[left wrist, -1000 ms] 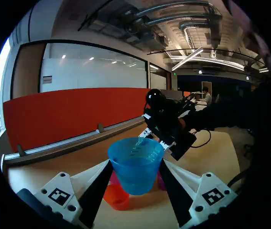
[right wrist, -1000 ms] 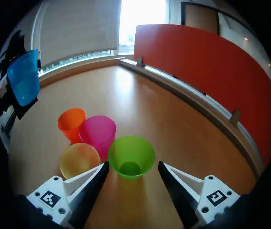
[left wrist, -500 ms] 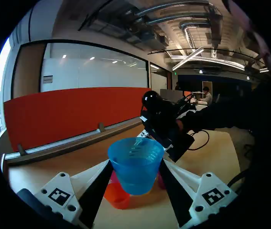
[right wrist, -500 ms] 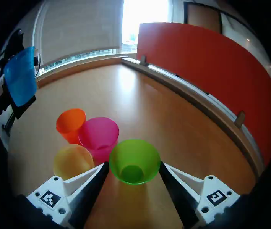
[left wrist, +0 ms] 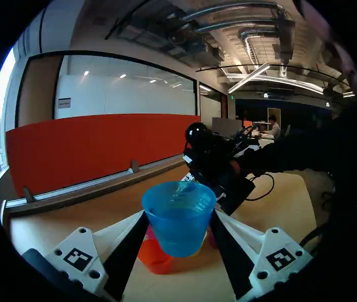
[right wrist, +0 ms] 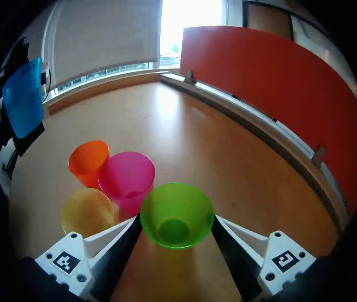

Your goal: Pour water

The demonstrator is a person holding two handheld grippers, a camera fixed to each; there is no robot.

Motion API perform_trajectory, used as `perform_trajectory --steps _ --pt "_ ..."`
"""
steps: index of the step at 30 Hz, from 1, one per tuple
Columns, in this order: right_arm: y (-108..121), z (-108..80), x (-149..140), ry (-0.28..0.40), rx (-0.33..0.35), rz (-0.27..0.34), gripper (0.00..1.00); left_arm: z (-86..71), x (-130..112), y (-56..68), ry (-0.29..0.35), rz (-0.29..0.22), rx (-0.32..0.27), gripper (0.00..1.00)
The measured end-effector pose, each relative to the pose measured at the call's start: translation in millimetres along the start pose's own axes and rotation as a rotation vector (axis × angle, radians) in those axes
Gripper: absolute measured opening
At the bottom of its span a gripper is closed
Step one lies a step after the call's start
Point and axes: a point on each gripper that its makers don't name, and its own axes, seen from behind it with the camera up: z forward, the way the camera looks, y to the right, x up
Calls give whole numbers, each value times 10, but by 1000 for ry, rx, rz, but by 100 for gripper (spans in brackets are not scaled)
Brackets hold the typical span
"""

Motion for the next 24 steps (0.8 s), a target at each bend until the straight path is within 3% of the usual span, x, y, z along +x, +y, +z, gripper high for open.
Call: perform_trajectory --steps 7,24 --pt "-3 36 15 8 0 7 92 3 -22 -10 -1 -2 -1 83" --pt "47 -63 104 51 -15 23 91 11 -9 4 -3 -3 -1 82"
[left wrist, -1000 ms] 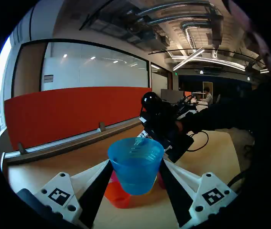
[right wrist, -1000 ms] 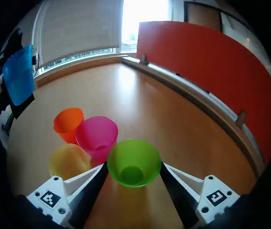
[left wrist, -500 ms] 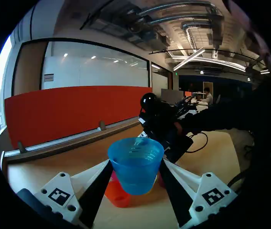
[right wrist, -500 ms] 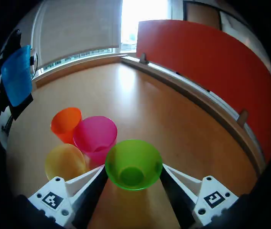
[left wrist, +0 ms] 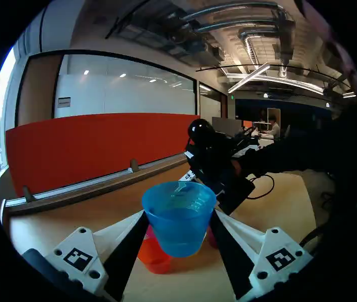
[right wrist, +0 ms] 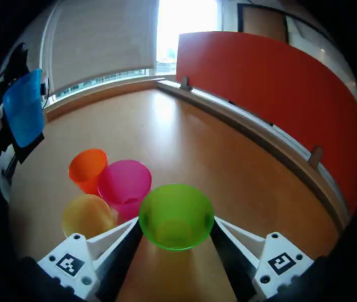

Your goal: Pour water

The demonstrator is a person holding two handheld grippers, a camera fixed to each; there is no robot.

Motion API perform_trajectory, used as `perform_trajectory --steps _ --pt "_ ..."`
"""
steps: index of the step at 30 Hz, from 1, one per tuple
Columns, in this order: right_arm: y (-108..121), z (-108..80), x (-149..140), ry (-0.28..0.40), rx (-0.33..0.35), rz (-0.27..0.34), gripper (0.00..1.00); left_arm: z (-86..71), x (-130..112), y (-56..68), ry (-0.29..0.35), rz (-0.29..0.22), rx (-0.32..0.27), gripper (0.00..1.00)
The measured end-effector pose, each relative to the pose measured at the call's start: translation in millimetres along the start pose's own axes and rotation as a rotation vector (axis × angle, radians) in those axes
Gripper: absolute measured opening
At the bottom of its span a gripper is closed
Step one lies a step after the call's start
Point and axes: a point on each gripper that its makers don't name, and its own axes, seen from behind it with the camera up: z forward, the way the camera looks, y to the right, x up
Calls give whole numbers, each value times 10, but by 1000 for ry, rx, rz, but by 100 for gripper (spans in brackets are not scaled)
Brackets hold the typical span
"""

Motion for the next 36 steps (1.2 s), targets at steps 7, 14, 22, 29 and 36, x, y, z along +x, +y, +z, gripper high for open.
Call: perform_trajectory --steps 7,14,22,29,36 --pt "-39 -127 136 33 -6 -5 91 5 5 -2 -6 1 5 82" --pt "-85 -316 285 69 -17 -15 91 6 13 24 -16 0 4 82" --pt "-131 -551 477 128 -31 -17 91 13 12 9 -33 2 19 82" --pt "-190 -736 625 181 -38 -13 91 0 51 5 -34 5 30 82" --pt "-278 -882 734 235 -44 -25 91 -24 86 31 -33 9 35 82"
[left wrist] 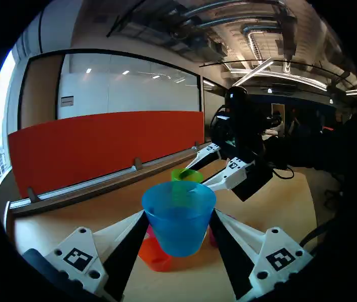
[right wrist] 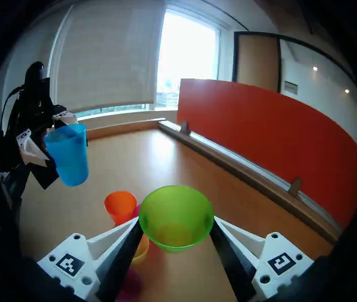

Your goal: Pour water

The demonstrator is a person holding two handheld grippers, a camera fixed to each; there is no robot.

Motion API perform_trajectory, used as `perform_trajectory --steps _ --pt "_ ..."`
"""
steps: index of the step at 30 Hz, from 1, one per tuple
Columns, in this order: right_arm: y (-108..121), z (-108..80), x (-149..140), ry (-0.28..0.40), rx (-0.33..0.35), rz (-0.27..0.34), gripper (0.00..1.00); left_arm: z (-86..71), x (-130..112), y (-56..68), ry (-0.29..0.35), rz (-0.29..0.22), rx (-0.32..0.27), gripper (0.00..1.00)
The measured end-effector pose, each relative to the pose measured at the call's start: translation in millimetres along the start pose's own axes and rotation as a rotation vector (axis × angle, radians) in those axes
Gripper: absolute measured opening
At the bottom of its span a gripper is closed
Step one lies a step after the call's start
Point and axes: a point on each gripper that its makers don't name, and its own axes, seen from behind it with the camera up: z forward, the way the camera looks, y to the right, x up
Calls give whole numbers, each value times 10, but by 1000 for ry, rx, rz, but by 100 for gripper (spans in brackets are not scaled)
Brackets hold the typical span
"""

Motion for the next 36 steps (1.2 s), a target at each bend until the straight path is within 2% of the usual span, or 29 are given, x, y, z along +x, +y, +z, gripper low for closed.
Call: perform_trajectory --steps 17,36 --pt "-200 -227 298 133 -5 2 92 -37 91 70 13 9 4 82" --pt "-359 -344 524 247 2 21 92 -58 170 94 29 13 10 82"
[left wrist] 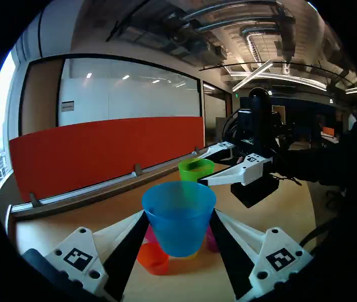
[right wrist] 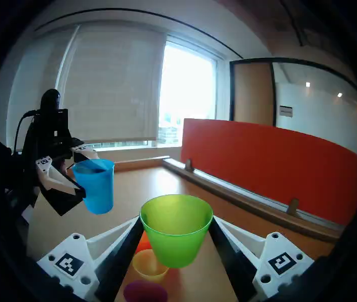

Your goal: Pour water

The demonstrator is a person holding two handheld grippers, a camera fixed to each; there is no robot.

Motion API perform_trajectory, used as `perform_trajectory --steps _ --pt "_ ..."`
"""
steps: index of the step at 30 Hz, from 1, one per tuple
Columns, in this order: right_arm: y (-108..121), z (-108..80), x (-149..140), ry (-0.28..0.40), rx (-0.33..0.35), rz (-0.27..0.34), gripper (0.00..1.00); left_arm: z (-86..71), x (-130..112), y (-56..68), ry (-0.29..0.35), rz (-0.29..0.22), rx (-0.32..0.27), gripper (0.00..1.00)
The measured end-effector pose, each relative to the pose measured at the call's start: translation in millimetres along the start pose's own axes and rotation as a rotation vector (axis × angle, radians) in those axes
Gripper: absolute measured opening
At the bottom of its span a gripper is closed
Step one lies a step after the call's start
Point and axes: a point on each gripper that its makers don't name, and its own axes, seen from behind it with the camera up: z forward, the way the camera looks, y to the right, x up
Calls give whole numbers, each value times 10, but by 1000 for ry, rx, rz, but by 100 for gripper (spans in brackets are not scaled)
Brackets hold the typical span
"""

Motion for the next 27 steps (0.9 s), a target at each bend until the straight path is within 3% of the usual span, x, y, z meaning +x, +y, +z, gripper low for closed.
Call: perform_trajectory --steps 27 --pt "-311 -56 251 87 27 10 92 -45 156 32 41 18 14 82"
